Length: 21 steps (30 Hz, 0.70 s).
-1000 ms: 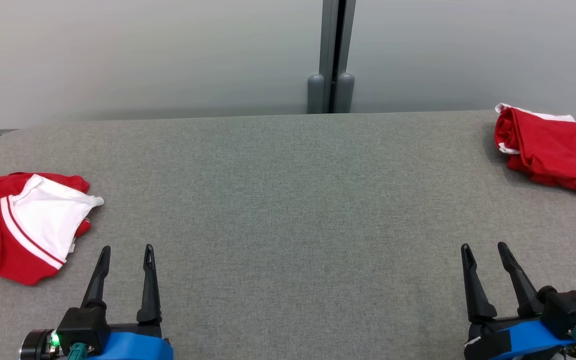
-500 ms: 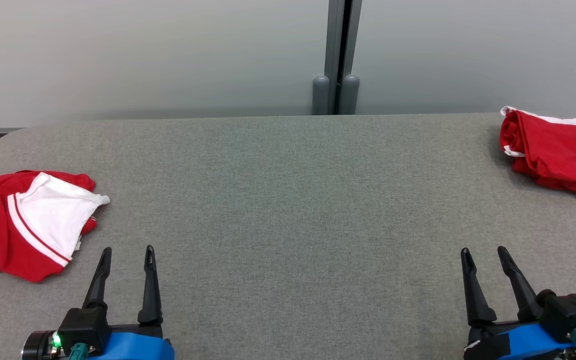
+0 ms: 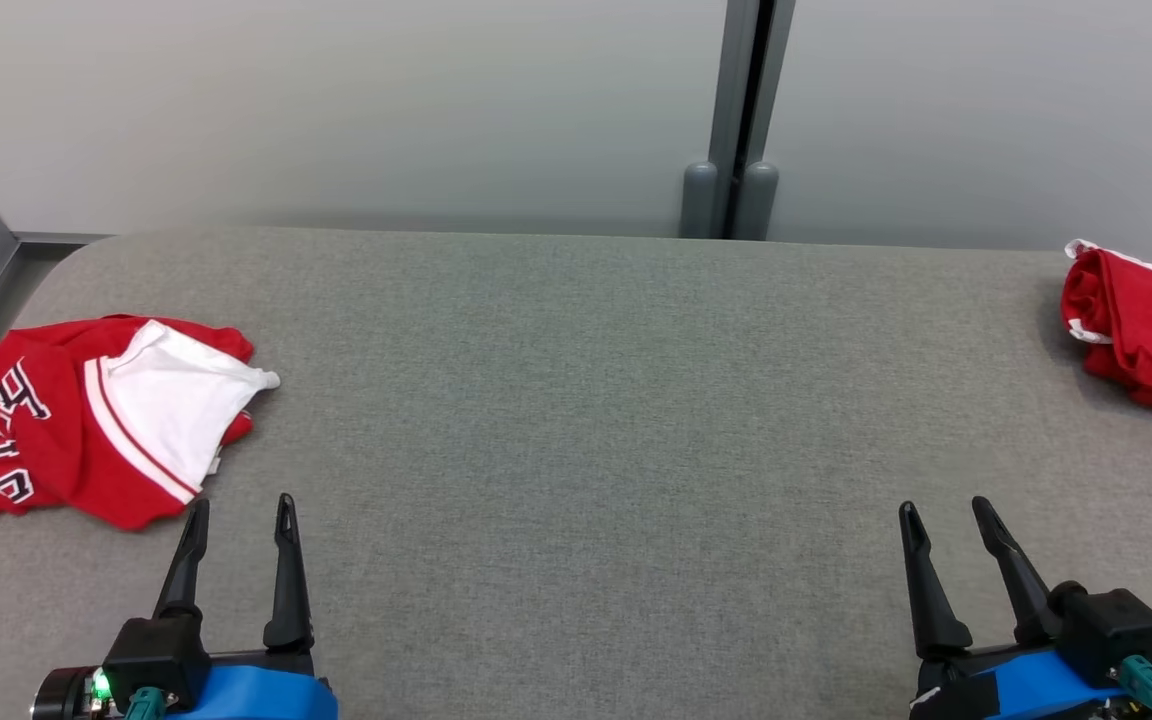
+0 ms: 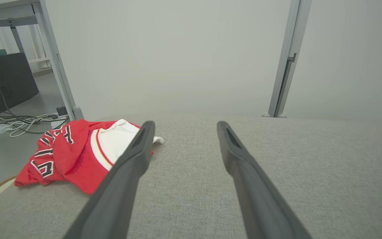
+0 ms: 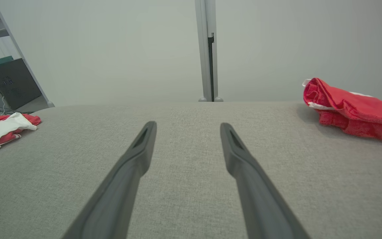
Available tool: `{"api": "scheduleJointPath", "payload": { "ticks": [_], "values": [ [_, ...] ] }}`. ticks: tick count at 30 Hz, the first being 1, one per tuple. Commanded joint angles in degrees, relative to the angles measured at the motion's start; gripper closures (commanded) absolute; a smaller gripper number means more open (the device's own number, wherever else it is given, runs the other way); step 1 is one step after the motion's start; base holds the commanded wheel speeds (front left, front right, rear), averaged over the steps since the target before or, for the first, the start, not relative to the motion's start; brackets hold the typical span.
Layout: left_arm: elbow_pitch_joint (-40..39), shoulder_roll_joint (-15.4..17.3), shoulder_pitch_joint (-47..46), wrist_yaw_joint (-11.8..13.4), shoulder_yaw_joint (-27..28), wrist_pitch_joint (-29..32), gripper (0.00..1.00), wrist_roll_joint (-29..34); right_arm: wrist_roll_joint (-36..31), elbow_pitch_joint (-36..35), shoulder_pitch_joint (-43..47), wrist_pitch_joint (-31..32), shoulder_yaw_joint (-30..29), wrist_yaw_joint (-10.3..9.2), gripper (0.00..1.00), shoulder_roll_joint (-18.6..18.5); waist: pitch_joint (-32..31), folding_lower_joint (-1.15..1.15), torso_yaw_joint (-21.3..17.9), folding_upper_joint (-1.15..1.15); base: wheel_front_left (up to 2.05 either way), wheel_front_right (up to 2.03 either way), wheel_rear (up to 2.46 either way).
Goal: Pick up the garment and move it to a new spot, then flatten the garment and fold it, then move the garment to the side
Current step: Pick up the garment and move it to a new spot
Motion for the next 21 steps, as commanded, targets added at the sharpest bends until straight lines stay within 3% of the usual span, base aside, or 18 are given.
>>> {"api": "scheduleJointPath", "payload": {
  "ticks": [1, 21],
  "values": [
    [0.07, 0.24, -0.70, -0.04, 0.10, -0.16, 0.00, 0.33, 0.12, 0.21, 0.02, -0.02, 0.29, 0.03, 0.00, 0.13, 0.34, 0.00, 0.92, 0.00, 0.00, 0.00, 0.00],
    [-0.01, 0.62, 0.46, 0.72, 1.26, -0.16, 0.00, 0.11, -0.48, 2.37, -0.13, -0.40, 0.72, 0.03, 0.00, 0.23, 0.28, 0.00, 14.72, 0.00, 0.00, 0.00, 0.00]
  ]
}}
